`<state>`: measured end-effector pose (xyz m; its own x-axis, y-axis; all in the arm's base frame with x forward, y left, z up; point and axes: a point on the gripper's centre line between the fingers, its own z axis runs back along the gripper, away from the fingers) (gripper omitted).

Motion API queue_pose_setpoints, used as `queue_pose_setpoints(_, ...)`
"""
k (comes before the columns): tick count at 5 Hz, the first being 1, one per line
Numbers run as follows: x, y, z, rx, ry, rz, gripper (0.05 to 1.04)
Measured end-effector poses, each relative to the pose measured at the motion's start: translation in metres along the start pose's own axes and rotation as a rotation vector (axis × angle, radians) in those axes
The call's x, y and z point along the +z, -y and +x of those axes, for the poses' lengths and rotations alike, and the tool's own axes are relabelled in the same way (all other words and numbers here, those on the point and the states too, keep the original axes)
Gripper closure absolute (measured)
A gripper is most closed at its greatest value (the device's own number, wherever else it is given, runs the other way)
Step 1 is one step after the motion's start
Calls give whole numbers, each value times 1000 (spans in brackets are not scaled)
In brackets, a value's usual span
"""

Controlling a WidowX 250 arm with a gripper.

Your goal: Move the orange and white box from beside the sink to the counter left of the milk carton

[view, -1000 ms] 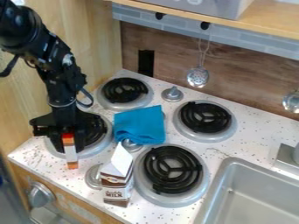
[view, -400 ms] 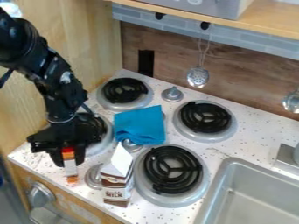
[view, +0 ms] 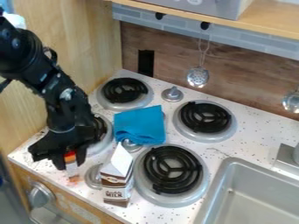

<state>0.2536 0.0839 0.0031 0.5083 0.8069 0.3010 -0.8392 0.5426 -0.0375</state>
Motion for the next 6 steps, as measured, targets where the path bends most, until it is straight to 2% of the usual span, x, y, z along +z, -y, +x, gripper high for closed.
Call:
queue_pose_setpoints(1, -1, -1, 4, 23, 11, -6, 672)
queue_pose_setpoints(2, -6, -13, 8, 88, -16, 13, 672)
queue_pose_setpoints(3, -5, -18, 9, 166, -85, 14, 672)
queue_pose_setpoints(4, -7, -15, 5, 185, -136, 3, 672)
queue_pose_setpoints(5, -12, -16, 4, 194, -154, -5, 672)
queue_pose_setpoints(6, -13, -15, 6, 191, -139, -18, 600)
